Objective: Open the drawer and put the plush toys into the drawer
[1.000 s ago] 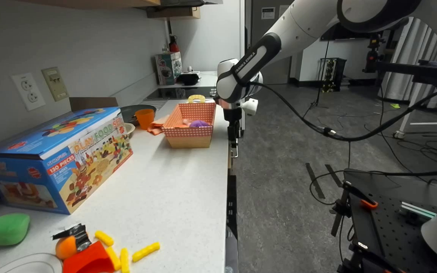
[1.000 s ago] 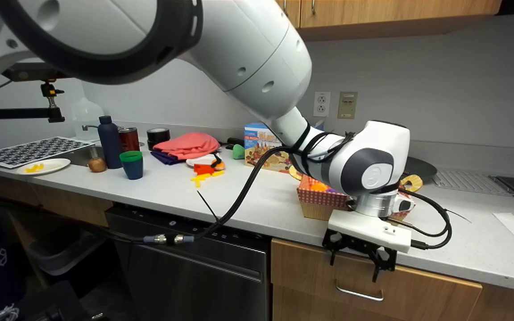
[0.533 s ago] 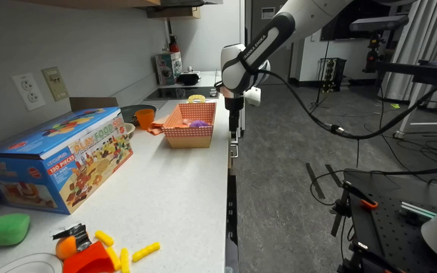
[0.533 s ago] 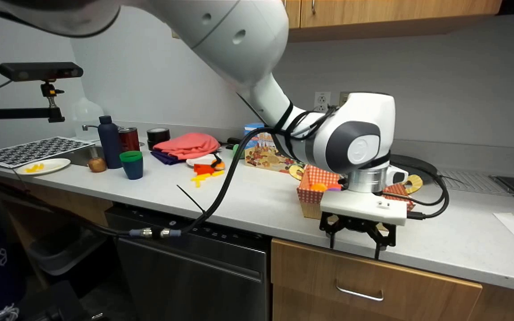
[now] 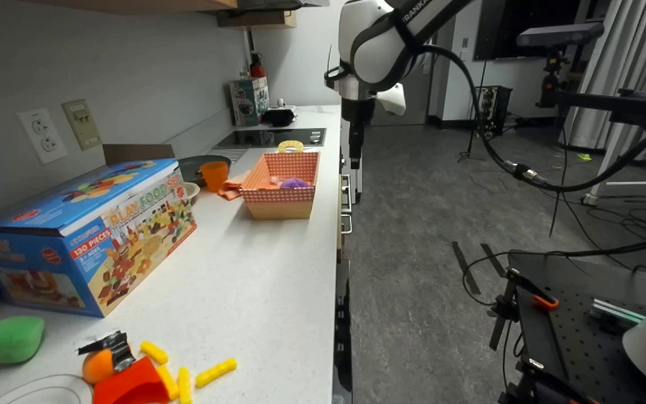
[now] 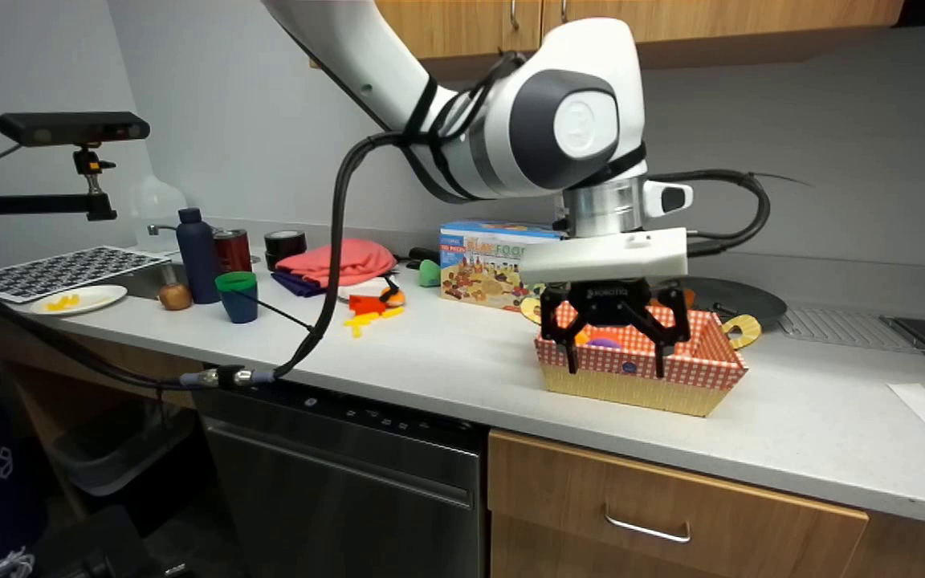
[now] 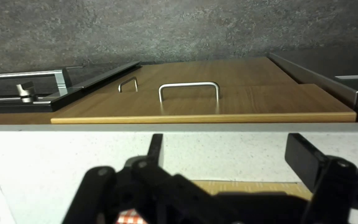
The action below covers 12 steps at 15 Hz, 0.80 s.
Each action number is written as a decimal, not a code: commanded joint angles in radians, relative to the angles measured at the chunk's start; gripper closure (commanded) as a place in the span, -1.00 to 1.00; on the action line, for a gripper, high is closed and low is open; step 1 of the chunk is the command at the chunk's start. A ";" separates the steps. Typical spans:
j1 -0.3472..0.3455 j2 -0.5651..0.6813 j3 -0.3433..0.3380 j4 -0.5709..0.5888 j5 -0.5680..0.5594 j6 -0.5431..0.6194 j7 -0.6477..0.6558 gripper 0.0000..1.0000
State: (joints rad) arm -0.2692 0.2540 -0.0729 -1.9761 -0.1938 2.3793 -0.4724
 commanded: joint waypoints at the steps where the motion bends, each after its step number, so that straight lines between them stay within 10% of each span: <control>1: 0.052 -0.177 -0.025 -0.155 -0.051 0.045 0.064 -1.00; 12: 0.075 -0.318 -0.042 -0.281 -0.026 0.077 0.089 -1.00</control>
State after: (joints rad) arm -0.2222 -0.0632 -0.0869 -2.2587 -0.2170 2.4591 -0.3848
